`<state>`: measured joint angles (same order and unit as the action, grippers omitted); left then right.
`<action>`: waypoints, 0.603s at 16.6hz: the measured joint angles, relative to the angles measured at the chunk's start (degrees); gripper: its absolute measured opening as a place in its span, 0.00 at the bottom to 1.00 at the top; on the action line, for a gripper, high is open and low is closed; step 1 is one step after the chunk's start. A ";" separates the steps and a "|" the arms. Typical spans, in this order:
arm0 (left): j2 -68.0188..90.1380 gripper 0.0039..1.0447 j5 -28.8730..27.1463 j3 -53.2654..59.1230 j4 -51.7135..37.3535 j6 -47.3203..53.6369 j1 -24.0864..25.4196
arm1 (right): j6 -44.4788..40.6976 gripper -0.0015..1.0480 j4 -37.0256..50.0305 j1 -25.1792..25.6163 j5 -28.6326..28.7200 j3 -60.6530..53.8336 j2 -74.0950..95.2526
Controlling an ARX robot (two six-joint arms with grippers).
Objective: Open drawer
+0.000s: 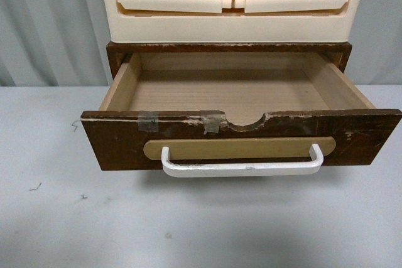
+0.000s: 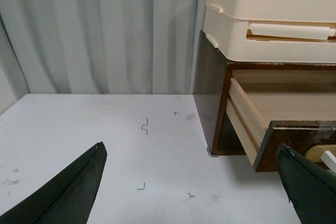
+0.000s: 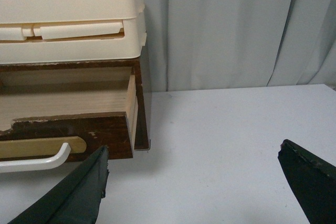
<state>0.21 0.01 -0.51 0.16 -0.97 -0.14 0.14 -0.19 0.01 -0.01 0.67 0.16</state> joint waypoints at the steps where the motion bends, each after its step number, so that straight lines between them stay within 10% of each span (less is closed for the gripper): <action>1: 0.00 0.93 0.00 0.00 0.00 -0.02 0.00 | 0.00 0.93 0.00 0.00 0.00 0.00 0.00; 10: 0.00 0.94 0.00 0.00 0.00 0.00 0.00 | 0.00 0.94 0.00 0.00 0.00 0.00 0.00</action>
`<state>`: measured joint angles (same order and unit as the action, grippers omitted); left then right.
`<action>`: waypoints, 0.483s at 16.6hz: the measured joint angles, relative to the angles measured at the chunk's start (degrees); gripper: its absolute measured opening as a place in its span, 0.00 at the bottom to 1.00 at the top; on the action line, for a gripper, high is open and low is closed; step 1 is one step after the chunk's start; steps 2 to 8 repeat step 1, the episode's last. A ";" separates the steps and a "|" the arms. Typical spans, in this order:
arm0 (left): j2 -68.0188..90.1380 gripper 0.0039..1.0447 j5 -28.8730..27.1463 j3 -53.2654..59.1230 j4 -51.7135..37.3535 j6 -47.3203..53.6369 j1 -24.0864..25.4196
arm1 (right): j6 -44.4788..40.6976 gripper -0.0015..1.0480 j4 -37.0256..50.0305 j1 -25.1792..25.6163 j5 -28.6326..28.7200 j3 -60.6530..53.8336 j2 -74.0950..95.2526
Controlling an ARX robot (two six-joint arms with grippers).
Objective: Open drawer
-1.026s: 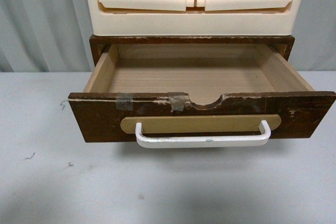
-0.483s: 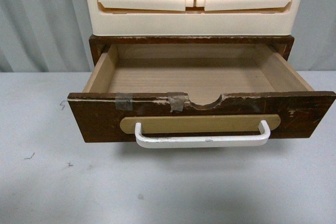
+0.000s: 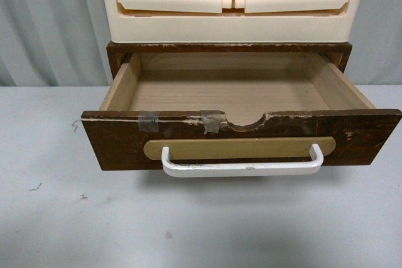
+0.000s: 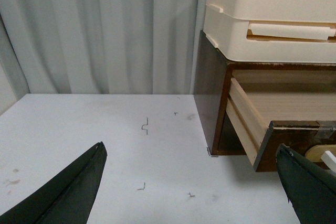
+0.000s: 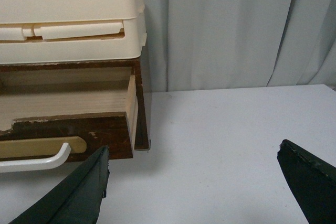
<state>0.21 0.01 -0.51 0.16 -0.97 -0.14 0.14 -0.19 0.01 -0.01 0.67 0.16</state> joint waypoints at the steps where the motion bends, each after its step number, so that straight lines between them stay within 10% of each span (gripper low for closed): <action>1: 0.00 0.94 0.00 0.00 0.00 0.00 0.00 | 0.00 0.94 0.00 0.00 0.02 0.00 0.00; 8: 0.00 0.94 0.00 0.00 0.00 0.00 0.00 | 0.00 0.94 0.00 0.00 0.02 0.00 0.00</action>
